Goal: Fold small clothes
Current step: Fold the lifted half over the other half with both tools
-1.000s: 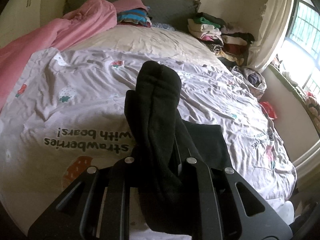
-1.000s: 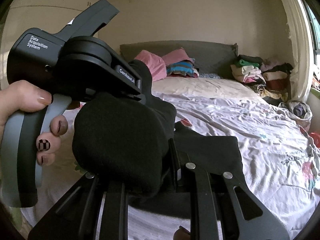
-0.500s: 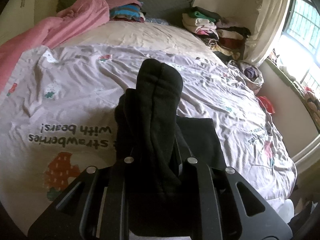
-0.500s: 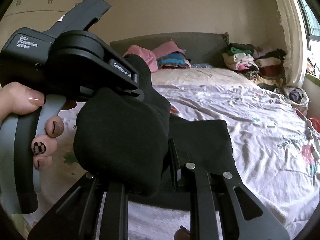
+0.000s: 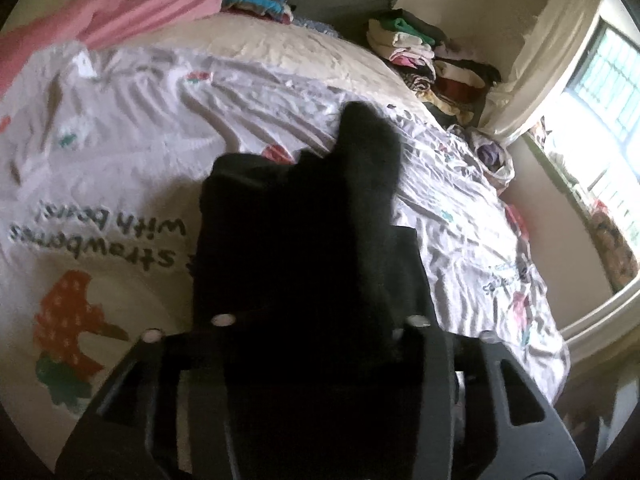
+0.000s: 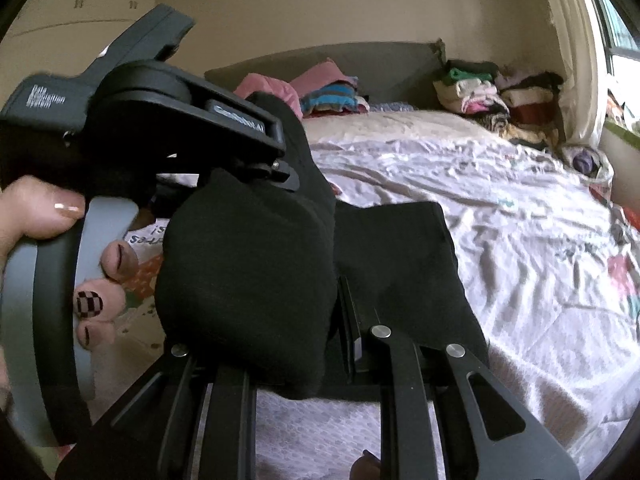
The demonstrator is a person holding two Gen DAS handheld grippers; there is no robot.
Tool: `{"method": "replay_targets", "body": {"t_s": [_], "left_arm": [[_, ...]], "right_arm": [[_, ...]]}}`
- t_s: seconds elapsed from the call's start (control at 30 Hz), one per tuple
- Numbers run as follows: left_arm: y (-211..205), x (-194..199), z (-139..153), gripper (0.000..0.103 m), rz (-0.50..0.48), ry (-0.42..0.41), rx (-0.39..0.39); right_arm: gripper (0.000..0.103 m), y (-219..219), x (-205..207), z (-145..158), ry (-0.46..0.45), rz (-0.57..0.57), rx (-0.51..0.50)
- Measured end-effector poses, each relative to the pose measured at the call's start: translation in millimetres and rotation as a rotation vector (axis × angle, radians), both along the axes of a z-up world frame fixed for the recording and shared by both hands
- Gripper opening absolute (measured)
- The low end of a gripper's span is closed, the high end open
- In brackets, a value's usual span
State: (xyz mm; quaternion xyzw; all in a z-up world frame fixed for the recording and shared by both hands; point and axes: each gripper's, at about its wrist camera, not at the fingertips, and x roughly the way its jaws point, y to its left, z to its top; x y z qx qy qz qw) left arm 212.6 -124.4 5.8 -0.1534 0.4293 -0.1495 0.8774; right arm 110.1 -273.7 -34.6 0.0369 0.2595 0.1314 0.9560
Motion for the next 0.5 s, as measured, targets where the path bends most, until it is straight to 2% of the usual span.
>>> {"method": "replay_targets", "body": {"t_s": [0.03,0.2,0.27,0.43,0.5], "left_arm": [[0.6,0.5,-2.3,0.050,-0.001,0.006,-0.012],[2.2,-1.0,-4.1,0.069,-0.015,0.003,-0.056],[4.7,-2.8,-0.7,0.086,-0.018,-0.013,-0.087],[7.0,-6.1,9.4,0.088,-0.033,-0.051,-0.101],[9.3,-7.2,11.6,0.088,-0.038,-0.059,-0.111]], "right_arm": [[0.017,-2.6,1.7,-2.0,0.012,-0.001,0.014],[0.017,-8.3,5.0,-7.1,0.044,0.002,0.059],[0.018,-12.1,7.6,-9.2,0.063,-0.004,0.079],[0.019,-27.8,17.2,-17.7,0.140,-0.008,0.193],[0.024,-33.2,19.8,-20.6,0.162,-0.012,0.232]]}}
